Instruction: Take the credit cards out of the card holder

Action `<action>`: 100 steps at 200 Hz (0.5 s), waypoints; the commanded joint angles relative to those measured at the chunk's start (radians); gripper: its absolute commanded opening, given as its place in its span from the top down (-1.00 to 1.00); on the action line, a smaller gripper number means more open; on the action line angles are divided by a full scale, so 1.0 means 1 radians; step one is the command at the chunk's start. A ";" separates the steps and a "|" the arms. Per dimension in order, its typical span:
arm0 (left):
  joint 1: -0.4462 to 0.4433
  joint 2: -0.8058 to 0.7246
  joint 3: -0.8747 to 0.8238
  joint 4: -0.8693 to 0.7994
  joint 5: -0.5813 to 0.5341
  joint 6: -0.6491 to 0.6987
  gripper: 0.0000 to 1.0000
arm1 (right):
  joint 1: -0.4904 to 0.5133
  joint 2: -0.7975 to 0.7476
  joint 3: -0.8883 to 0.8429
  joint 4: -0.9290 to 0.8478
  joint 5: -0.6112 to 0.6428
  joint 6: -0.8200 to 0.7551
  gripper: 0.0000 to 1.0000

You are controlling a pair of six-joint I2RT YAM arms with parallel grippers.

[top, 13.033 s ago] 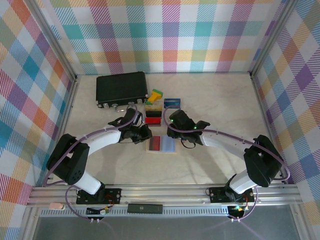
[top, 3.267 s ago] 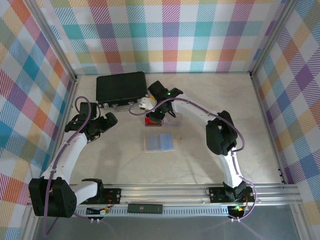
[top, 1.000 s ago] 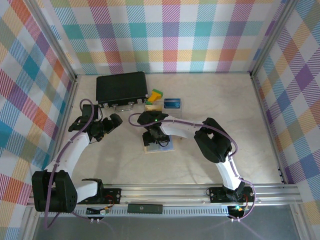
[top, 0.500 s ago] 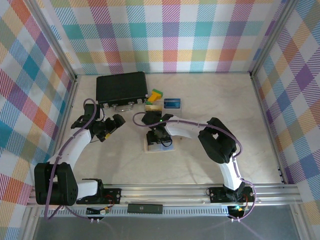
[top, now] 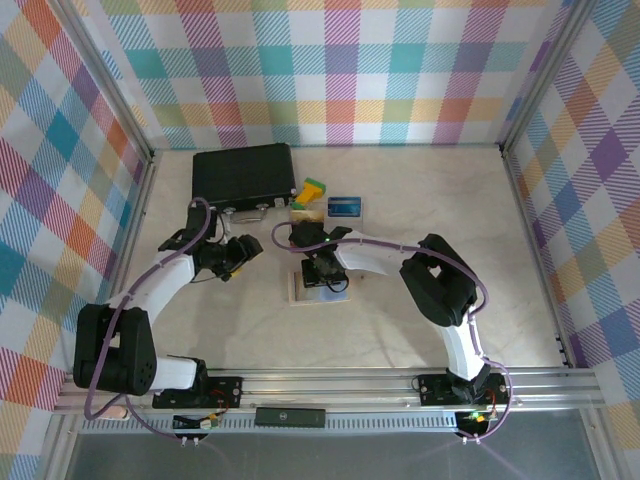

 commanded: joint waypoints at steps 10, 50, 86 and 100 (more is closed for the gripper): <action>-0.060 0.048 -0.036 0.066 0.062 -0.040 -0.06 | -0.004 0.035 -0.059 -0.026 -0.029 0.021 0.27; -0.165 0.125 -0.037 0.163 0.093 -0.090 0.29 | -0.008 0.018 -0.078 -0.009 -0.027 0.027 0.39; -0.243 0.200 -0.028 0.237 0.116 -0.129 0.51 | -0.010 0.014 -0.088 0.000 -0.028 0.029 0.44; -0.255 0.222 -0.024 0.255 0.122 -0.137 0.59 | -0.009 0.011 -0.093 0.003 -0.030 0.028 0.45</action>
